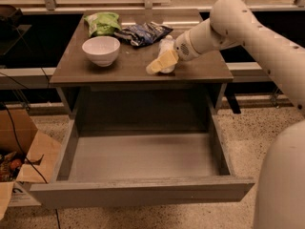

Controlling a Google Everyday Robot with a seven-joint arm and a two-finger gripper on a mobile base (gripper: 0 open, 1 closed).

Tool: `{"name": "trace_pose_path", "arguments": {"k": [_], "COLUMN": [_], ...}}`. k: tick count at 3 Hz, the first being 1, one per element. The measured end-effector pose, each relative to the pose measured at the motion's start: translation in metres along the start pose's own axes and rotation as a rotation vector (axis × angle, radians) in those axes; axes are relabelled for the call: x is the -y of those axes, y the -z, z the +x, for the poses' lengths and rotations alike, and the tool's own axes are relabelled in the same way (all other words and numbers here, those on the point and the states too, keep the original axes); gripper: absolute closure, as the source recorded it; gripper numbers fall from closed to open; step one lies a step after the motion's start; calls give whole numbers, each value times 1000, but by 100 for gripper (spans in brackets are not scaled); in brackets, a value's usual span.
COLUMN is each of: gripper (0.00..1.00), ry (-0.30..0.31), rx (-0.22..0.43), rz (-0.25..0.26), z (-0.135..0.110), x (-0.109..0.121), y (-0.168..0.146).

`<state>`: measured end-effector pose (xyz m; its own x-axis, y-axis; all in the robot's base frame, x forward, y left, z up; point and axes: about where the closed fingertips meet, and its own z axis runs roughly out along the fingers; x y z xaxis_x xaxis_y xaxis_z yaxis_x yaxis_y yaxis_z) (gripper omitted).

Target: Place blue plastic bottle into top drawer

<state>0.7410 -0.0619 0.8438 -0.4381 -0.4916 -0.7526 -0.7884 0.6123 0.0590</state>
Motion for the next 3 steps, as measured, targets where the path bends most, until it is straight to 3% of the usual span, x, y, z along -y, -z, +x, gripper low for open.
{"name": "trace_pose_path", "arguments": {"k": [1,3], "gripper": [0,42], "ry": [-42,-55], "rx": [-18,-79], "rz": [3,80], "z": [-3,-19], "x": [17,31], "y": [-24,-33]}}
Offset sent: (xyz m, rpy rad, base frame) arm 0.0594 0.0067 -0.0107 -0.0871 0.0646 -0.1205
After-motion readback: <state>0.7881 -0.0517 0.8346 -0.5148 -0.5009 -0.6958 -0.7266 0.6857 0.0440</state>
